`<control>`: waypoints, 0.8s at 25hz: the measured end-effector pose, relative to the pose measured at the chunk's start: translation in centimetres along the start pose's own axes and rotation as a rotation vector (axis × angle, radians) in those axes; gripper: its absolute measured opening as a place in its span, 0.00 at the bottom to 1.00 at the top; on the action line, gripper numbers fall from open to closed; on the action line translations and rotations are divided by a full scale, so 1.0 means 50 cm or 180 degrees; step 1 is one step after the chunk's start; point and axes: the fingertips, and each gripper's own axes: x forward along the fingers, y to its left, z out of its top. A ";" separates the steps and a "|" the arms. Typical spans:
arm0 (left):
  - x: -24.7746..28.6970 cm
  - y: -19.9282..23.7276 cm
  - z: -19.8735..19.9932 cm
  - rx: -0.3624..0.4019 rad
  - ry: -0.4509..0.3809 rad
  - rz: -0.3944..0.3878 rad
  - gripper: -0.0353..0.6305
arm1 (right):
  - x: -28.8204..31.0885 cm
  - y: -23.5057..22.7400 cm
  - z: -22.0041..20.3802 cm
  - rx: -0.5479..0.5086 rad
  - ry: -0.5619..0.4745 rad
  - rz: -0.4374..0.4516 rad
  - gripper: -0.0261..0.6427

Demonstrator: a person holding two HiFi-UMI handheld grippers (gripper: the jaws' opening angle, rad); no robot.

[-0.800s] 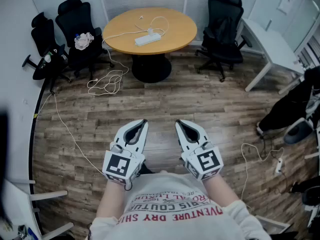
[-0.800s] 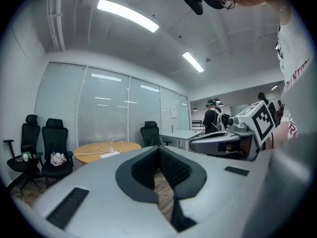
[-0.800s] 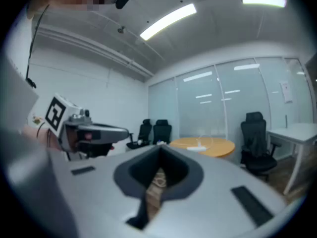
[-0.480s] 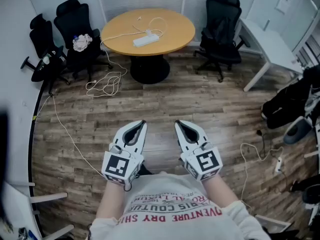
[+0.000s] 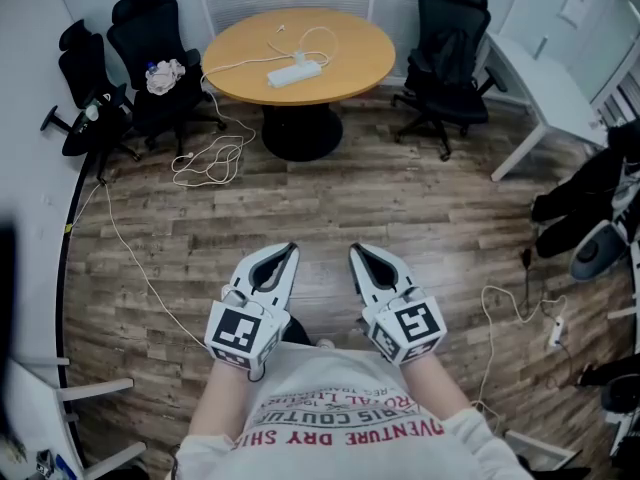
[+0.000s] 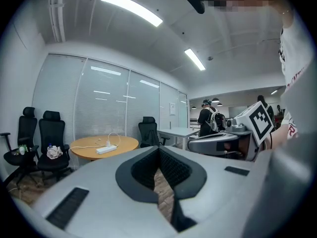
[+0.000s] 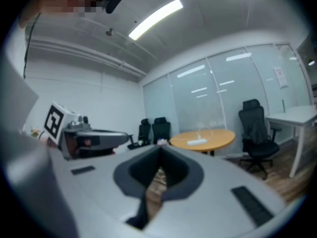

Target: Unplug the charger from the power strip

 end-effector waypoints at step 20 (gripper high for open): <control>0.340 0.439 0.031 -0.0091 -0.0009 -0.0093 0.10 | 0.476 -0.227 0.057 0.0038 0.0304 -0.0229 0.08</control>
